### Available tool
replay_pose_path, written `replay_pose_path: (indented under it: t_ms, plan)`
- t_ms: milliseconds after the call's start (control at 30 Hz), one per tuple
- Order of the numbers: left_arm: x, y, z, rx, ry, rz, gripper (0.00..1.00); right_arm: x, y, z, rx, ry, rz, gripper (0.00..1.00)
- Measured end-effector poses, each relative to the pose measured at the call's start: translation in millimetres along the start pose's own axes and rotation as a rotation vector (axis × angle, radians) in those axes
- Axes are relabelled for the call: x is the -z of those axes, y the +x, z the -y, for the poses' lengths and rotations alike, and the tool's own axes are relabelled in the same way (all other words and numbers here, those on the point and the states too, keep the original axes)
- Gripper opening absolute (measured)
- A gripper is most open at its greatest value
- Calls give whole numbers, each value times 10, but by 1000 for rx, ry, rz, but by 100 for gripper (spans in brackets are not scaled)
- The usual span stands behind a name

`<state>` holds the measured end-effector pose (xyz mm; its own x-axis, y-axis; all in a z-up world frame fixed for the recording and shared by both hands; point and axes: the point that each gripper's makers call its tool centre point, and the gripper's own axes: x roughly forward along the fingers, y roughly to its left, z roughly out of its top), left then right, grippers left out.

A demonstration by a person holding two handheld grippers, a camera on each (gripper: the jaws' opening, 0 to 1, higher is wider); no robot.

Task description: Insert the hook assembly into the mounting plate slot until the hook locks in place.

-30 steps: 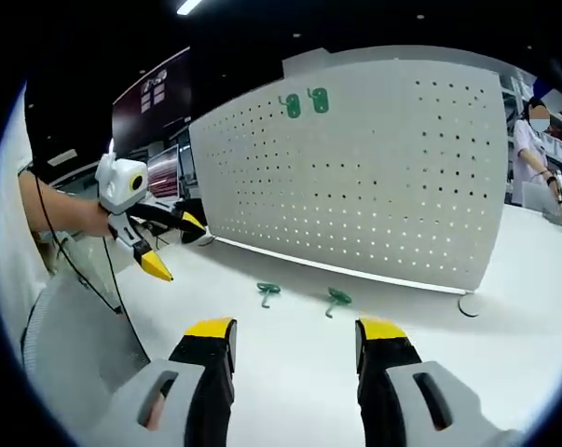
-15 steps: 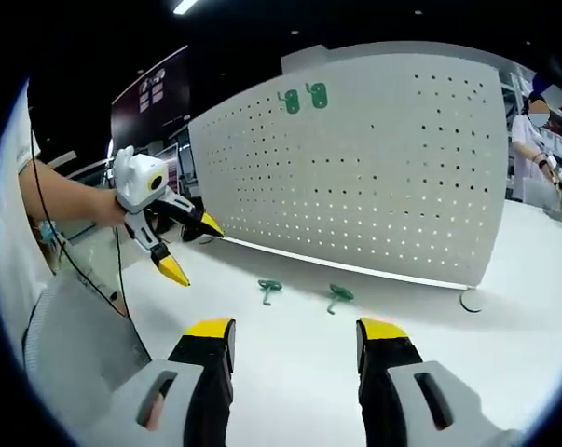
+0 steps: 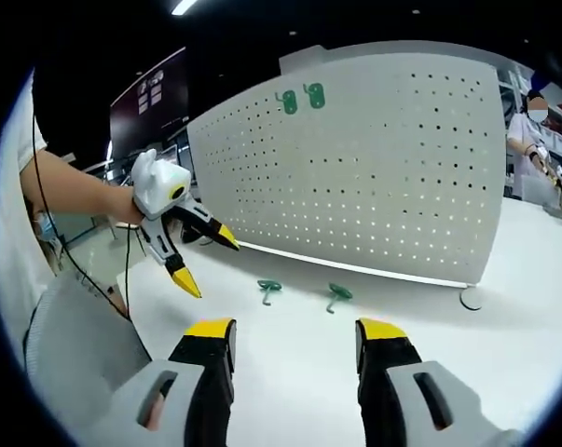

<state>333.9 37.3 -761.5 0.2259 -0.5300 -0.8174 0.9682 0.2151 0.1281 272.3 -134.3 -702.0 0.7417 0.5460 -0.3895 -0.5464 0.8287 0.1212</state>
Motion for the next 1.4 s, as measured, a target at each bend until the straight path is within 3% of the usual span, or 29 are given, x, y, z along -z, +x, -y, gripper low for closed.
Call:
replay_pose_path:
  t_ms: [400,1400]
  plan:
    - [115,219,7,76,64,-87,70,5,-8,-7,-5,10,2,48]
    - [255,630,-187,138,14,-198,69,34,-9,-18,-14,26,-6,46]
